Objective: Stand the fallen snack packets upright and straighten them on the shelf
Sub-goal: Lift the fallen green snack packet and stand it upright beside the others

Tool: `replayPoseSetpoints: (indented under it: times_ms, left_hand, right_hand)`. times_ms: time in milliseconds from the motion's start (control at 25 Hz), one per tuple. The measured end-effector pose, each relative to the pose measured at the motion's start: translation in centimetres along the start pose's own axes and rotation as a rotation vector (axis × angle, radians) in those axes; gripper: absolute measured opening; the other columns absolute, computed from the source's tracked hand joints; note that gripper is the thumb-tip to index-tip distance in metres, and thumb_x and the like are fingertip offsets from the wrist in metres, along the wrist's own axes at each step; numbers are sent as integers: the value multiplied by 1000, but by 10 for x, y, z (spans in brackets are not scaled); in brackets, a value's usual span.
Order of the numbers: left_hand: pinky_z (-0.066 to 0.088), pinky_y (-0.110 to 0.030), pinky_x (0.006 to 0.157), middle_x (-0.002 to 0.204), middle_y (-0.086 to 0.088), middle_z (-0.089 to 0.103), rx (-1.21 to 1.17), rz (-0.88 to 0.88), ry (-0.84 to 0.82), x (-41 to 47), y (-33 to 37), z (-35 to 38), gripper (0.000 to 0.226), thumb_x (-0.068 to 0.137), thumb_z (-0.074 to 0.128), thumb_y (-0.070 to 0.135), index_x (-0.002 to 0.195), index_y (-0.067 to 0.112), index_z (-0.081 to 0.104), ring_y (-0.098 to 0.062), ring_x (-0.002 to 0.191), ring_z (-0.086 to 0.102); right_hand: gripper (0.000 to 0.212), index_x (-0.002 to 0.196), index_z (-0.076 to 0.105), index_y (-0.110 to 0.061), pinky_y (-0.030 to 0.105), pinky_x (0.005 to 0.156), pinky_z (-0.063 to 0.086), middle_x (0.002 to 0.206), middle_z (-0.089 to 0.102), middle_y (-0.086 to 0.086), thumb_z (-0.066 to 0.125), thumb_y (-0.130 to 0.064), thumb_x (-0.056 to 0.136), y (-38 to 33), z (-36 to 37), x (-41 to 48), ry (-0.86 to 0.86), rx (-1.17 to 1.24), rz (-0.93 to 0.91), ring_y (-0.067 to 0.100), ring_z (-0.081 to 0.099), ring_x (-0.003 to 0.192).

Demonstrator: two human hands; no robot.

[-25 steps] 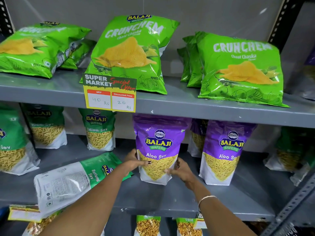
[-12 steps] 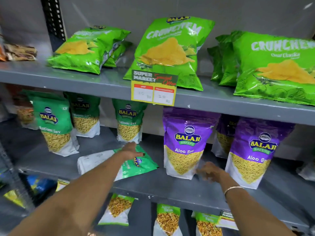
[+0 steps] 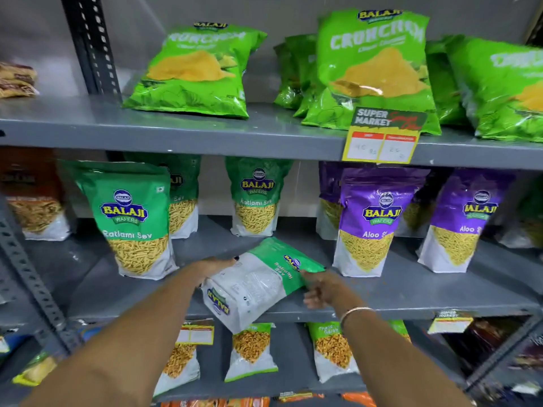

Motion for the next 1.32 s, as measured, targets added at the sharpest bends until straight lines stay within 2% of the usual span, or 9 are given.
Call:
replayPoseSetpoints:
  times_ms: [120, 240, 360, 480, 720, 880, 1000, 1120, 1320]
  left_hand:
    - [49, -42, 100, 124, -15, 63, -132, -64, -162, 0, -7, -4, 88, 58, 79, 54, 126, 5, 55, -30, 114, 61]
    - [53, -36, 74, 94, -9, 67, -132, -90, -282, -10, -14, -12, 47, 70, 75, 40, 100, 5, 62, -21, 81, 63]
    - [47, -27, 62, 78, -1, 57, -95, -48, -301, -22, -8, -17, 22, 79, 69, 27, 81, 14, 52, -14, 67, 52]
    - [44, -29, 70, 88, -2, 58, -142, 57, -256, -24, 9, -27, 23, 77, 72, 18, 81, 17, 49, -17, 81, 52]
    - [50, -42, 82, 106, -15, 67, -247, 253, 114, -2, 27, -23, 43, 52, 85, 19, 81, 17, 55, -31, 103, 60]
    - [51, -44, 87, 109, -22, 68, -296, 271, 310, 18, 19, -3, 45, 57, 84, 3, 92, 9, 55, -32, 97, 65]
    - [54, -43, 86, 110, -22, 69, -343, 274, 358, 23, 15, 7, 47, 59, 82, 0, 97, 5, 57, -28, 93, 66]
    - [53, -45, 89, 111, -20, 67, -346, 263, 360, 22, 16, 9, 54, 61, 81, 1, 107, 4, 54, -29, 97, 64]
    - [49, -42, 97, 123, -9, 61, -271, 257, 335, 28, 15, 26, 88, 44, 85, 26, 123, 13, 49, -28, 113, 58]
  right_hand:
    - [17, 86, 48, -10, 33, 71, 58, 69, 52, 9, 55, -26, 88, 2, 37, -9, 20, 312, -24, 25, 54, 58]
    - [14, 76, 55, -13, 23, 32, 51, 39, 64, 0, 59, -21, 86, -5, 44, -21, 35, 417, -107, 16, 63, 35]
    - [15, 73, 57, -12, 20, 30, 48, 40, 66, -2, 63, -20, 84, -25, 40, -34, 94, 382, -208, 12, 61, 34]
    - [21, 85, 56, -6, 23, 33, 50, 71, 63, 8, 72, -17, 77, -62, 33, -39, 194, 338, -345, 18, 59, 47]
    - [23, 70, 52, -14, 28, 50, 56, 76, 63, 6, 71, -2, 75, -115, 31, -23, 245, 219, -601, 13, 63, 58]
    - [25, 73, 58, -16, 53, 84, 55, 105, 66, 32, 76, 1, 68, -119, 32, 11, 260, 121, -706, 32, 66, 85]
    - [24, 78, 57, -13, 38, 72, 54, 101, 65, 33, 75, 2, 70, -118, 30, 14, 237, 87, -724, 26, 58, 80]
    - [43, 94, 41, -9, 13, 57, 44, 78, 50, 0, 74, 3, 70, -102, 31, 8, 192, -1, -643, 6, 45, 67]
    - [36, 71, 43, -17, 14, 46, 43, 69, 49, -5, 72, 5, 72, -49, 59, -5, 27, -236, -474, 1, 52, 52]
Point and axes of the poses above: each hand's wrist, its own x-axis towards the middle knuckle, its own z-axis out of the palm, y = z × x, the point moved 1 cm from there along x, towards the middle knuckle
